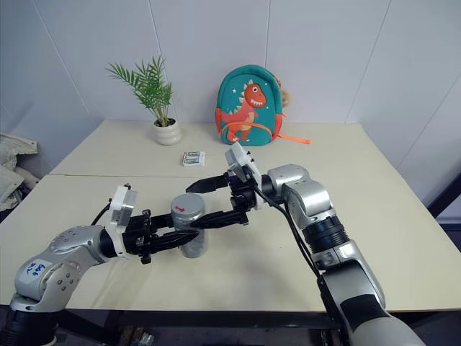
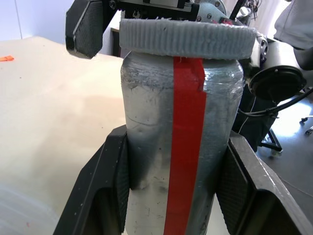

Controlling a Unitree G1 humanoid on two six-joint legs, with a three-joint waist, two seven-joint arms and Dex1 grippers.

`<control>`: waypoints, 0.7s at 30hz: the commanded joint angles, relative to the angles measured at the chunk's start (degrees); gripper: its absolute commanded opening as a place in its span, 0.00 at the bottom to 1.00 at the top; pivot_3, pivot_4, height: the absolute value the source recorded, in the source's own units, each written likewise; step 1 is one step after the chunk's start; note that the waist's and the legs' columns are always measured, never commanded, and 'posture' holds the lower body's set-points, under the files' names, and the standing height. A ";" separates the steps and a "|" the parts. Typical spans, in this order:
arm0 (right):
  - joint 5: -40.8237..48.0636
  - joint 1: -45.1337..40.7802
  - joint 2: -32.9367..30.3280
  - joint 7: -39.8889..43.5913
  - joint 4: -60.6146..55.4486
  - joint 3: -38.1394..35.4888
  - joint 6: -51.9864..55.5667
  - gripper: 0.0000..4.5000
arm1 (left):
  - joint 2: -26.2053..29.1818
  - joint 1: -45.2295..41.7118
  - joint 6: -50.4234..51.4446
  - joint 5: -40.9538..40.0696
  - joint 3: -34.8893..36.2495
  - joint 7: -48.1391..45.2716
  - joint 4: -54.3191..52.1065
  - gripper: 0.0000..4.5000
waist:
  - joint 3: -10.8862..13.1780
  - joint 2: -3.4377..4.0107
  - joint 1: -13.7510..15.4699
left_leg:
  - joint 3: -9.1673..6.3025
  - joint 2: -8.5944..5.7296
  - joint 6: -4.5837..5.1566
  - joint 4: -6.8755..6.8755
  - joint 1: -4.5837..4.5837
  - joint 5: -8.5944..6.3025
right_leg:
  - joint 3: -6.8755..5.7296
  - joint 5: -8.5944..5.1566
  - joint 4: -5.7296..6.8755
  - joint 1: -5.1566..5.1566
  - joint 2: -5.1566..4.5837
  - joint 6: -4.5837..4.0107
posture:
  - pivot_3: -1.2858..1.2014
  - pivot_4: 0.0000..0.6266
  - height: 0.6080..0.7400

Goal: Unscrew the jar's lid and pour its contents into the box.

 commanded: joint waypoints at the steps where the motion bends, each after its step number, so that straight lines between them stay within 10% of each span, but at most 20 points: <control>1: 2.77 -0.41 -0.08 -1.36 -4.35 -3.25 1.97 0.99 | -0.43 0.66 -2.06 -0.20 1.25 0.84 -2.01 0.44 | 0.00 0.00 -0.01 | 0.00 0.00 0.00 0.00 0.00 0.00 | 0.00 0.00 0.00 0.00 0.00 0.00 | 0.52 0.24 1.00; 11: 9.52 4.85 3.29 -9.61 -19.80 -3.33 12.30 0.99 | -2.80 -0.08 -6.37 3.11 -0.12 3.28 0.77 0.44 | 0.00 0.00 0.05 | 0.00 0.02 -0.02 0.02 0.00 -0.02 | 0.01 0.00 0.02 0.00 0.00 0.00 | 0.52 0.24 1.00; 21: -1.52 -0.20 7.68 -18.47 -8.33 -1.32 3.07 0.99 | -4.67 -0.60 -6.22 3.45 -1.81 4.13 -0.38 0.44 | 0.00 0.00 0.05 | 0.00 0.03 -0.04 0.07 0.01 -0.01 | 0.02 0.00 0.06 0.00 0.05 -0.02 | 0.52 0.24 1.00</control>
